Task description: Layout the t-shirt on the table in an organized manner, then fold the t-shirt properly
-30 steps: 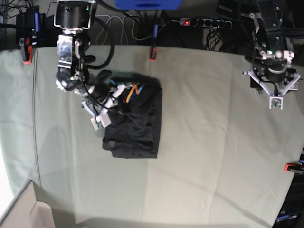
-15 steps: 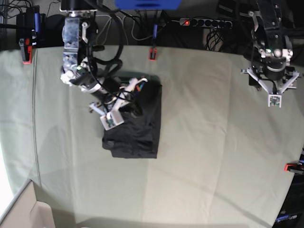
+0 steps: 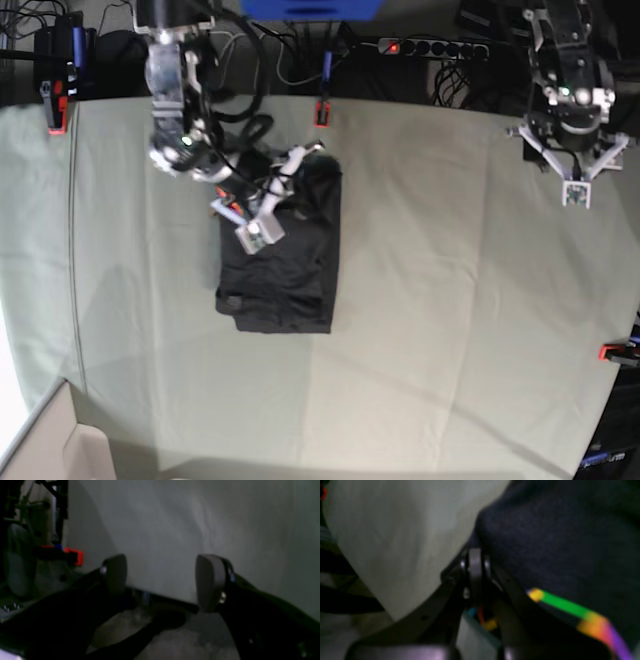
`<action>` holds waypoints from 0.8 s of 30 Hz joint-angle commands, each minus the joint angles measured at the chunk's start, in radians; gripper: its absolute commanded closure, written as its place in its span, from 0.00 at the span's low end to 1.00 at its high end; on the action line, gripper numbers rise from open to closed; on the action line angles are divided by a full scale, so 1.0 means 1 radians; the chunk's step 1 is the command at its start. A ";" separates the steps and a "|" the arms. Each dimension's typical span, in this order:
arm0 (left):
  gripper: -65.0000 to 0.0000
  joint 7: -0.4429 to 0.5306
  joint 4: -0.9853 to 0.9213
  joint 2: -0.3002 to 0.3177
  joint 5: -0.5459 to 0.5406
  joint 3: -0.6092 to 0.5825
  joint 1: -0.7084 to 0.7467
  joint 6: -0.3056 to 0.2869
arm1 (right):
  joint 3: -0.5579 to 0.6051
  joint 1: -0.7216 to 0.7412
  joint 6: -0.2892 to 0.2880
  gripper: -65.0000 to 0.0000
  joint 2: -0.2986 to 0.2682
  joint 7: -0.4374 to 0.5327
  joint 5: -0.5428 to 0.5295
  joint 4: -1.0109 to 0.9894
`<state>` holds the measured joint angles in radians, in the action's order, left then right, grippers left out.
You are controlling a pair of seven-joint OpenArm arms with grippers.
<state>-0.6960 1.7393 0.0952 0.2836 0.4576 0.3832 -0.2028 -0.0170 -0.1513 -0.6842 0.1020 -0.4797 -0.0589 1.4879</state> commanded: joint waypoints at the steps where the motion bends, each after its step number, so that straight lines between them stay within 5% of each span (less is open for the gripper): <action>1: 0.36 0.020 0.021 0.008 0.007 0.005 0.010 0.012 | -0.001 -0.015 -0.014 1.00 0.003 0.031 -0.026 0.089; 5: 0.39 0.023 0.031 0.004 0.006 0.000 0.043 0.010 | -0.024 -0.149 -0.014 1.00 -0.012 0.029 -0.026 0.317; 10: 0.71 0.025 0.034 -0.041 0.006 0.002 0.078 0.010 | -0.120 -0.325 -0.014 1.00 -0.017 0.031 -0.026 0.408; 15: 0.82 0.025 0.031 -0.099 0.006 -0.004 0.132 0.010 | -0.237 -0.480 -0.014 1.00 -0.057 0.037 -0.026 0.403; 18: 1.00 0.025 0.015 -0.130 0.006 -0.004 0.144 0.010 | -0.275 -0.558 -0.014 1.00 -0.084 0.037 -0.026 0.400; 24: 1.00 0.106 -0.126 -0.167 -0.002 -0.004 0.165 0.010 | -0.326 -0.621 -0.014 1.00 -0.132 0.040 -0.026 0.276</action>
<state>-0.5949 1.6012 -0.0696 0.2859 0.4515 0.5423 -0.1978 -0.3412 -0.7612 -0.6918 -0.0257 -0.4492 -0.0738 1.7508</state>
